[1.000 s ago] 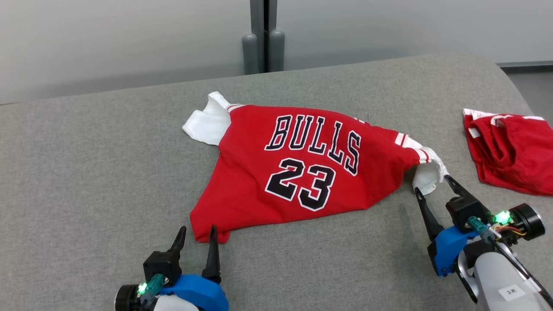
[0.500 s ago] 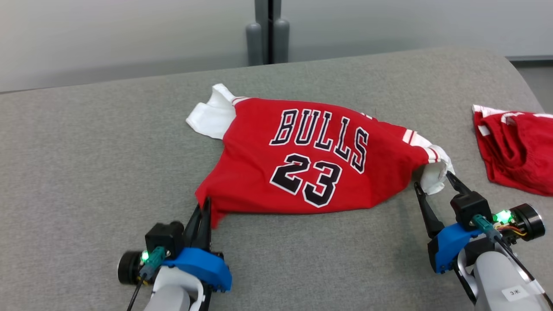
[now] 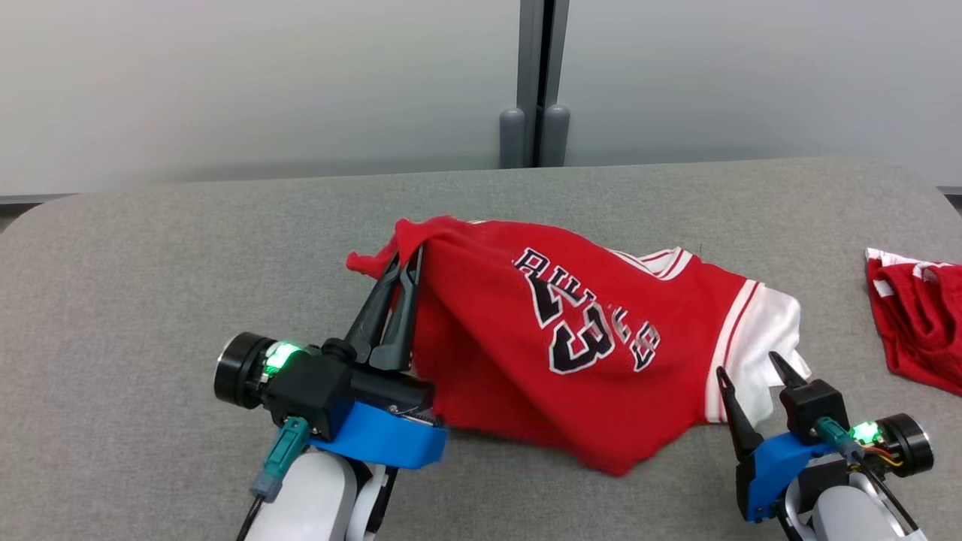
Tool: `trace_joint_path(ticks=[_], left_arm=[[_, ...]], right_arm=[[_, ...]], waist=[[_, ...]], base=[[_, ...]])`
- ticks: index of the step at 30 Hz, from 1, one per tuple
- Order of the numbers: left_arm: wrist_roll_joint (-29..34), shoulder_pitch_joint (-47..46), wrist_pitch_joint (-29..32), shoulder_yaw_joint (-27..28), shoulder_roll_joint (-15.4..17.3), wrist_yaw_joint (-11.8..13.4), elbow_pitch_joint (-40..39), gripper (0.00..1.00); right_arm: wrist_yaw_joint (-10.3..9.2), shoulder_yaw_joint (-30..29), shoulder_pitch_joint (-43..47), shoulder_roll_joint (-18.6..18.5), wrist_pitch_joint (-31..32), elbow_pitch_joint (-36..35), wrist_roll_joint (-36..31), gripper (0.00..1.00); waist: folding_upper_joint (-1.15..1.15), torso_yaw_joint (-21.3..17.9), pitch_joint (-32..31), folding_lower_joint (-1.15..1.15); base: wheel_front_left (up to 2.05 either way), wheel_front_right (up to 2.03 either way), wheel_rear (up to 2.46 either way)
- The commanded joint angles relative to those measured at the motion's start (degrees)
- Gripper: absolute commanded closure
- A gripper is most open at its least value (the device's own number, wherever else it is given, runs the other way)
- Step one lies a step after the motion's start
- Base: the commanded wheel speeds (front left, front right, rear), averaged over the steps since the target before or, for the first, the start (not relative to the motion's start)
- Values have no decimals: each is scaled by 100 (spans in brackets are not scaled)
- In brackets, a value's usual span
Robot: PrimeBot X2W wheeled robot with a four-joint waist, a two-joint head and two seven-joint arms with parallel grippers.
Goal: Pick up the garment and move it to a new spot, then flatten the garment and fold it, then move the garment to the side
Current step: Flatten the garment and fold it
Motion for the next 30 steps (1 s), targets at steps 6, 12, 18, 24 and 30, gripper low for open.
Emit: trace_joint_path(ticks=[6, 12, 18, 24, 30], left_arm=[[285, -297, -15, 252, 57, 173, 416, 100], [383, -948, -15, 599, 140, 424, 1537, 100], [329, -1884, -17, 1125, 266, 820, 2636, 100], [345, -2519, -15, 1482, 395, 1080, 3317, 58], [99, -2290, -15, 1657, 202, 978, 3505, 0]], right_arm=[[-1, 55, 12, 119, -17, -29, 36, 0], [-1, 254, -275, 125, -18, -90, 146, 0], [-1, 379, -486, 75, -18, -187, 265, 0], [-1, 430, -563, 13, -18, -243, 360, 0], [-1, 394, -511, 51, -18, -244, 386, 0]], waist=[[0, -129, 228, 1], [0, -571, 705, 1], [0, -944, 1115, 1], [0, -1042, 1286, 1], [0, -898, 1176, 1]], base=[[0, 0, 0], [0, 0, 0], [0, 0, 0], [0, 0, 0], [0, 0, 0]])
